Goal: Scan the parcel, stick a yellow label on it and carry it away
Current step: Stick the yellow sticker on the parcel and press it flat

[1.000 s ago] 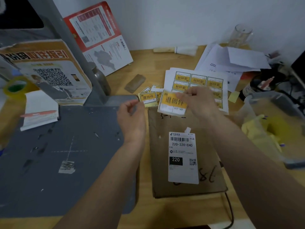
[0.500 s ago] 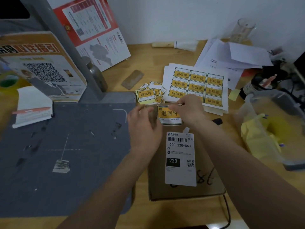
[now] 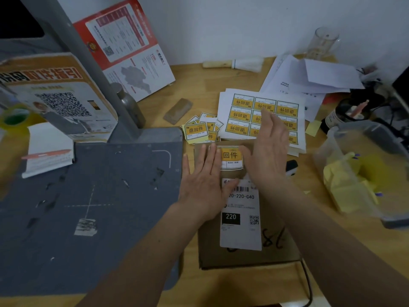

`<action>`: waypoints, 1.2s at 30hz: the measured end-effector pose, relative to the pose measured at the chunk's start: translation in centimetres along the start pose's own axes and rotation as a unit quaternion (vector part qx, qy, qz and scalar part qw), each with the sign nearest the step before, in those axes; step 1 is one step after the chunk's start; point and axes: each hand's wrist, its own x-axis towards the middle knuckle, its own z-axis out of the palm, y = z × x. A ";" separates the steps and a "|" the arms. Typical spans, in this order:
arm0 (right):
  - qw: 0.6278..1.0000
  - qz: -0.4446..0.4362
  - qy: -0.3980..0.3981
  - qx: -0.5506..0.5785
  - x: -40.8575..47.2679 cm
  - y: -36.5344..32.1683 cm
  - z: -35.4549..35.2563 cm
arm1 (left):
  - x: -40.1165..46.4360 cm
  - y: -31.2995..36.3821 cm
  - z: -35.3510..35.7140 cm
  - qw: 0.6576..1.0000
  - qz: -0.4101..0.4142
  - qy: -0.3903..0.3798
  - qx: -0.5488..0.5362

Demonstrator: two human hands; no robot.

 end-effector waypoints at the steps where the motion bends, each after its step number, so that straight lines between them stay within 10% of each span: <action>1: 0.999 -0.047 0.014 0.000 -0.7 0.1 -0.5 | 0.0 0.0 0.0 1.000 -0.002 0.000 -0.007; 7: 0.962 -0.173 -0.200 0.063 -6.8 0.4 0.4 | -0.1 -0.4 -0.2 0.999 0.004 -0.026 -0.021; 17: 0.939 -0.174 -0.195 -0.225 -7.8 2.2 -0.9 | -1.3 -1.1 -1.0 0.999 -0.029 -0.032 -0.031; 36: 0.966 -0.113 -0.231 -0.005 -3.1 1.0 -0.2 | -3.0 0.0 -4.1 0.999 0.033 0.035 -0.023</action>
